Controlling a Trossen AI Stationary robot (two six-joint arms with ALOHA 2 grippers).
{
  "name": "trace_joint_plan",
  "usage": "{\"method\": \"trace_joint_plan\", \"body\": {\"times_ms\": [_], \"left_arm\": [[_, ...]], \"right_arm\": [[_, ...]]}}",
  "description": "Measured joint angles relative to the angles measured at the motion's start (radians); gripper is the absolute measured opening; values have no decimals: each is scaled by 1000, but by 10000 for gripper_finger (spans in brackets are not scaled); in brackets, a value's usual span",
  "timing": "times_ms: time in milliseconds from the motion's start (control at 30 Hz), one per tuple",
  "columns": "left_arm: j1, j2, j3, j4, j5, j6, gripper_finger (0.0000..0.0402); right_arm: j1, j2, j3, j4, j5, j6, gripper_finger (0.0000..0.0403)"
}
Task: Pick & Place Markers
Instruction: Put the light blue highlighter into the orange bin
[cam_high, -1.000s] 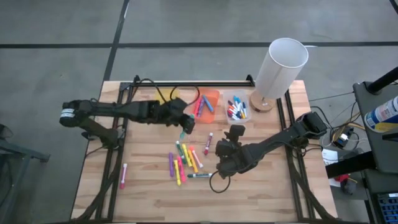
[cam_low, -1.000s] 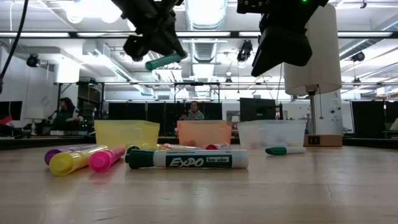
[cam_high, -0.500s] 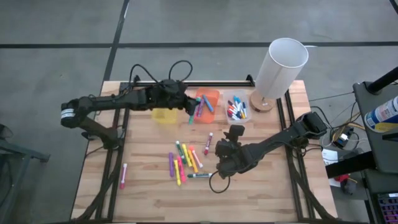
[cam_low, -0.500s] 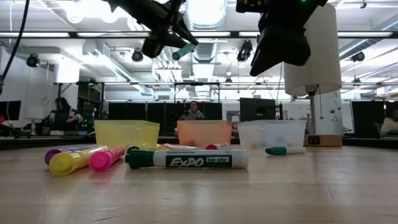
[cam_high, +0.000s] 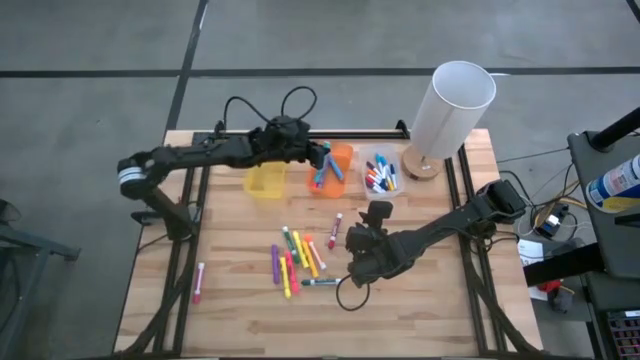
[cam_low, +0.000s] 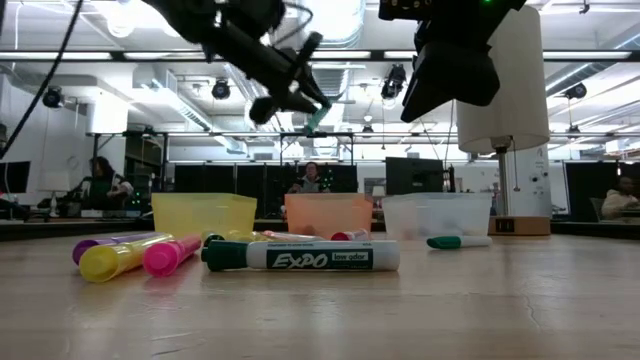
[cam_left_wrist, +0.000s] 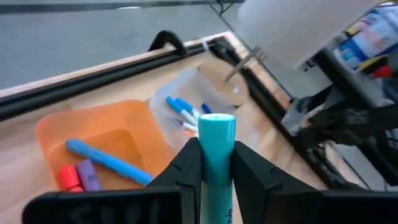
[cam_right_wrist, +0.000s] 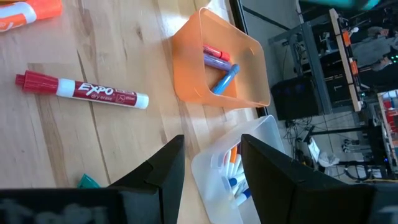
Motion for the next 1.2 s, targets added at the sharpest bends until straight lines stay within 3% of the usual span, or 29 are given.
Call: {"method": "trace_joint_plan", "body": {"times_ms": [233,733,1033,1200], "left_arm": [[59,147,19,15,11,-14,59],[78,425,210,-28,49,15,60],[81,483,241,-74,52,-21,61],[89,475,237,-72,50,-5,86]], "right_arm": [[0,0,0,0,0,0,150],[0,0,0,0,0,0,150],[0,0,0,-1,0,0,150],[0,0,0,-1,0,0,150]]}}
